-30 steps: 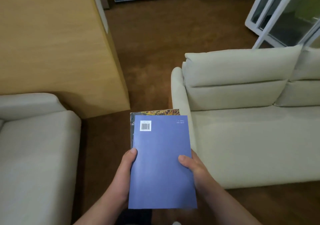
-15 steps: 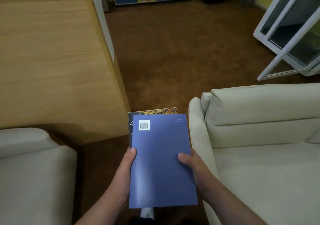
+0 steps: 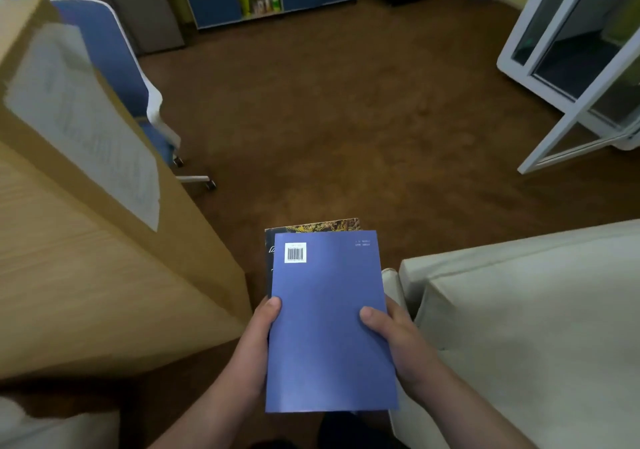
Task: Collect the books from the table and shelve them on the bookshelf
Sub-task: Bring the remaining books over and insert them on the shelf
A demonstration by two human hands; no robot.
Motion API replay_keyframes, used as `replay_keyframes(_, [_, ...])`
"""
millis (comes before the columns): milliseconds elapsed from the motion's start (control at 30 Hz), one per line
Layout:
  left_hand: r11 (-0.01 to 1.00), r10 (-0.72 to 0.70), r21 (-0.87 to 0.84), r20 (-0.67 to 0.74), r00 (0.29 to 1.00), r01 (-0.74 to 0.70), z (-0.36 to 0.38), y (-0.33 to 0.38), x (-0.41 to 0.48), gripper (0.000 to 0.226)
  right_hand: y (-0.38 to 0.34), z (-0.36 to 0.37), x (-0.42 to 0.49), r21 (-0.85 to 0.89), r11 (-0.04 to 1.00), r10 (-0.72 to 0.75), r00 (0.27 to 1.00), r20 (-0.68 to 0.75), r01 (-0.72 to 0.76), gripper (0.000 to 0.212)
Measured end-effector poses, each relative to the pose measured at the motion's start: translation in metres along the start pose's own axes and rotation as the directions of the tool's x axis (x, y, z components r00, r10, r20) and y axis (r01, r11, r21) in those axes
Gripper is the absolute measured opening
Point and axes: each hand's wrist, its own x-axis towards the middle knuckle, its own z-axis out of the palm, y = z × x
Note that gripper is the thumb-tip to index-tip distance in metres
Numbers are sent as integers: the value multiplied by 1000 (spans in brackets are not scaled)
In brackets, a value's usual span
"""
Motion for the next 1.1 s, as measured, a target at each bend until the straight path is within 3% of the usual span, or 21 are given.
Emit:
replay_keyframes(233, [989,10,145,25,1000,-14,48,94,97,60,-74,-35,101,58,998,-24,997,-78,29,76])
replay_keyframes(367, [950,24,311,25,999,-30,60,151,168,86,-111,-49,161,73,996,-45,993,-113,53,75])
replay_keyframes(467, [939,23,341,64,998,-44,73,188,224,82,-139,-55,213,80,994,-67,986,-156,80,76])
replay_keyframes(567, [938,24,341,112,993,-61,81,234,279,74,-171,-57,271,87,993,-63,981,-186,81,77])
replay_keyframes(733, [936,54,337,144,988,-100,79,321,352,81,-225,-44,366,73,995,-50,974,-219,68,79])
replay_keyframes(1000, [980,101,166,41,994,-107,48,436,414,82,-302,3,502,8,1000,-23,996,-89,24,79])
replay_keyframes(1100, [982,152,113,-20,988,-148,33,472,434,69,-327,23,556,-50,999,-3,1000,-5,3,79])
